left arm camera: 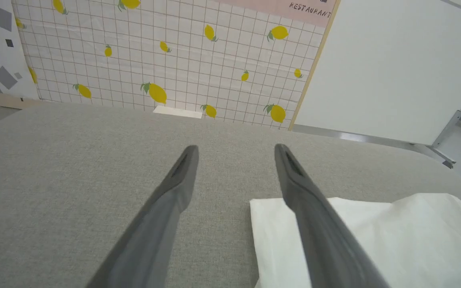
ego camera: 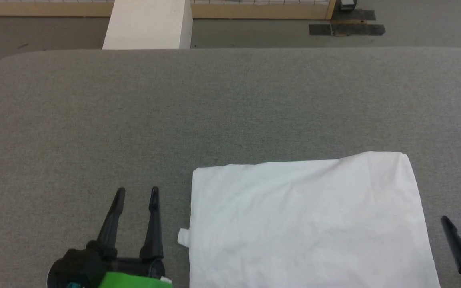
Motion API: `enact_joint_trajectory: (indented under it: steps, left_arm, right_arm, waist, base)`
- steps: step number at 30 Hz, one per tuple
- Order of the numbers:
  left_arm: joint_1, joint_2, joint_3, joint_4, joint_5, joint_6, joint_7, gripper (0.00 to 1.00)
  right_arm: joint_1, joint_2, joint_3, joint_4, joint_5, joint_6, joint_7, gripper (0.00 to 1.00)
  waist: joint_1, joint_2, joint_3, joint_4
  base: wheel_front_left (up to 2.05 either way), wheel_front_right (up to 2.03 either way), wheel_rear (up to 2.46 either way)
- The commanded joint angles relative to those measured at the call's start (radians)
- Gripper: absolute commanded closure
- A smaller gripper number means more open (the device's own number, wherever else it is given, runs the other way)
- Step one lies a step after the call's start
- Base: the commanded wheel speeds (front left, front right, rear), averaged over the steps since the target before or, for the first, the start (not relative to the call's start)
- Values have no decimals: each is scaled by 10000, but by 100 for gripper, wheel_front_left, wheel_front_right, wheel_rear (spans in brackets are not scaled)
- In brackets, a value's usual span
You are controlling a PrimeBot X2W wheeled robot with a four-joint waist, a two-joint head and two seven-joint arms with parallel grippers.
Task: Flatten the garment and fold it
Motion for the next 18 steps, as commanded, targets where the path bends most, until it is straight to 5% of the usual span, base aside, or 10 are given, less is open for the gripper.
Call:
enact_joint_trajectory:
  steps: [1,15,16,18]
  left_arm:
    - [-227,-196,64,-57,161,48,-44,0]
    - [-311,-1076,580,339,1167,-395,-48,0]
    - [-308,-1109,596,367,1193,-446,-48,0]
    - [-306,-1185,633,421,1237,-550,-48,0]
  right_arm:
    - [-313,-137,211,213,-98,-15,144,0]
    - [-1518,-1235,1963,2644,377,-15,389,0]
    - [-1552,-1294,2152,2730,466,-15,441,6]
    - [-1624,-1382,2542,2888,765,-15,596,50]
  waist:
    - [0,-1,210,89]
    - [0,-1,581,602]
    - [0,-1,590,625]
    - [0,-1,614,667]
  base:
    - [0,0,0]
    - [0,0,0]
    - [0,0,0]
    - [0,0,0]
